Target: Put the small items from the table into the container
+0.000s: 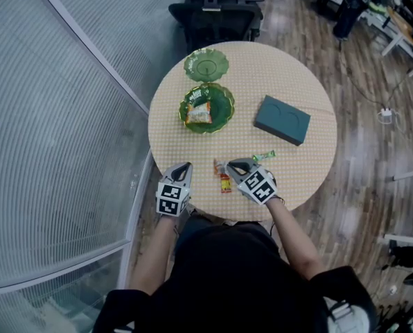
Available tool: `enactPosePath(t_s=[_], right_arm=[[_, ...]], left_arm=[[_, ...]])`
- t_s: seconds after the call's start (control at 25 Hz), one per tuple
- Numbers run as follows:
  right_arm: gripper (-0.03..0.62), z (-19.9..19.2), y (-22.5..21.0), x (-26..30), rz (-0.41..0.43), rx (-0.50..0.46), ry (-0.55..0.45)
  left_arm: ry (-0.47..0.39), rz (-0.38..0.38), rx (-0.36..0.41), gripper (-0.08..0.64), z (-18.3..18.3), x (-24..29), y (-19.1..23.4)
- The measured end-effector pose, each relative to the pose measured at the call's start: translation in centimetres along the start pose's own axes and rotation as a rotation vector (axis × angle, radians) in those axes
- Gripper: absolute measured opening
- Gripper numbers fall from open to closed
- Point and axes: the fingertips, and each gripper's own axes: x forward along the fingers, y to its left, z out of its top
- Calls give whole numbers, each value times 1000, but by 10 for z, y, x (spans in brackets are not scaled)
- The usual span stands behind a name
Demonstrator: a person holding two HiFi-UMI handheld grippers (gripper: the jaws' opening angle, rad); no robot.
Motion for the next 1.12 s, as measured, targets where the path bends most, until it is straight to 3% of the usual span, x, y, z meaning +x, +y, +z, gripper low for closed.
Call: enactPosePath(t_s=[0.24,0.48,0.64,0.88,1.12], right_arm=[[29,-5,-2,-5,-10,13,5],[29,-21,-5,-13,-33,57,15],[29,-38,-6,-21,-55,99,32],[29,-74,-7,-28,-94,183,68],[29,-94,8,-30,-107,246,90]], left_arm=[[30,-30,15,2,-4,6,-8],[68,-137,29,3,-8,25,-31],[95,-171,87,36,-10,44,-45],[232,-286,225,111,-33,82,-75],[353,-384,323,124,-71,123,-96]])
